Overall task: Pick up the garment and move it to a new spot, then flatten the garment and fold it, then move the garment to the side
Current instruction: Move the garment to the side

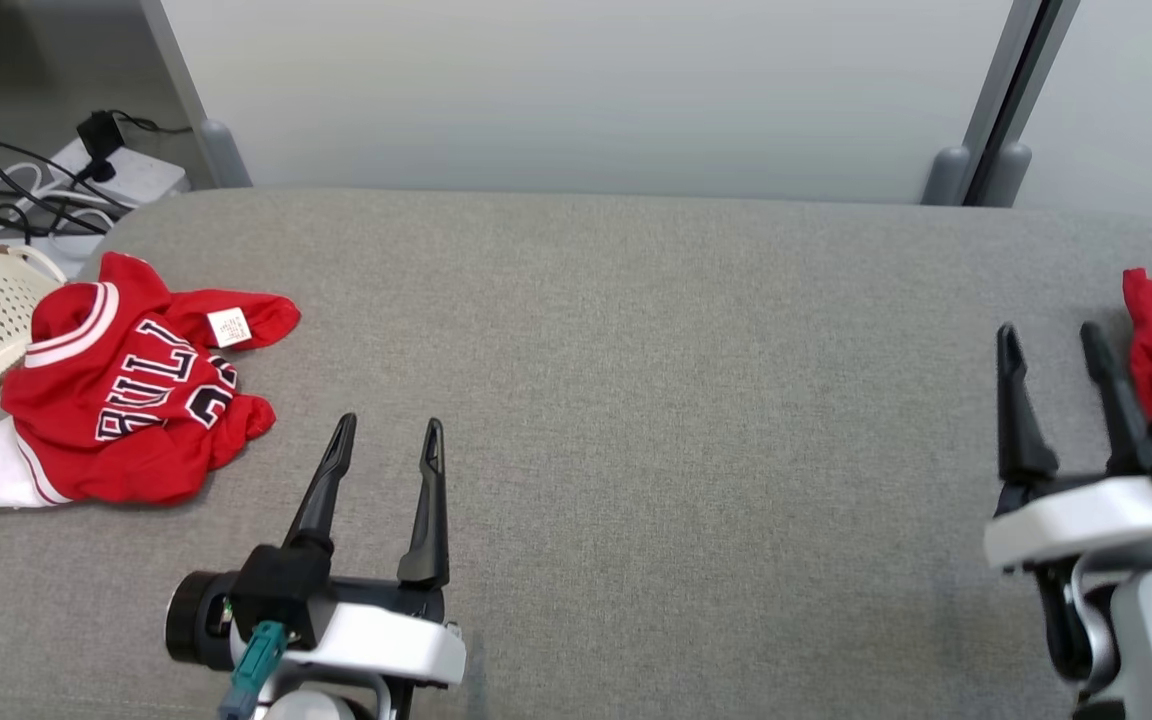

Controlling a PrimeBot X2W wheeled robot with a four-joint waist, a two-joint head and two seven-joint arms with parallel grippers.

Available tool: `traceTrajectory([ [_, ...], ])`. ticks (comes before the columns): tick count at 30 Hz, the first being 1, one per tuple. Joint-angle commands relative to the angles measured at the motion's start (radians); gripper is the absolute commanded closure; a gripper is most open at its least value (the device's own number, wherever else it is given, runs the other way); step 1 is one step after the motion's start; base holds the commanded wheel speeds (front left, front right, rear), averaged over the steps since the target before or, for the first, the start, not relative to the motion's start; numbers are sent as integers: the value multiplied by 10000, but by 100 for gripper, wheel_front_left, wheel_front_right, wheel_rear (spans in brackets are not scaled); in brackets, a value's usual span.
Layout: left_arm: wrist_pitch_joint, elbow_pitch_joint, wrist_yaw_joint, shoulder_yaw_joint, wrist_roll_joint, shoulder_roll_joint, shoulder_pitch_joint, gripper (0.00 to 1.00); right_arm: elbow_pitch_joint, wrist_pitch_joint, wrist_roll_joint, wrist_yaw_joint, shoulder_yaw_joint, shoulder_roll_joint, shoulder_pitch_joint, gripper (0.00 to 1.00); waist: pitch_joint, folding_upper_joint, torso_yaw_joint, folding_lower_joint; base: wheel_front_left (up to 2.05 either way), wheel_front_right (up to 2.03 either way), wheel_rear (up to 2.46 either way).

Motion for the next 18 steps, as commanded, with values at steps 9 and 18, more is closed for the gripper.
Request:
traceTrajectory([
  [9,11,-767,-317,547,-3,33,621,0,-2090,-59,10,0,316,356,1936,0,-445,0,-38,0,0,0,0],
  [18,10,-973,-440,626,-17,32,1144,0,-2850,-59,46,0,592,462,3326,0,-606,0,-157,0,0,0,0],
])
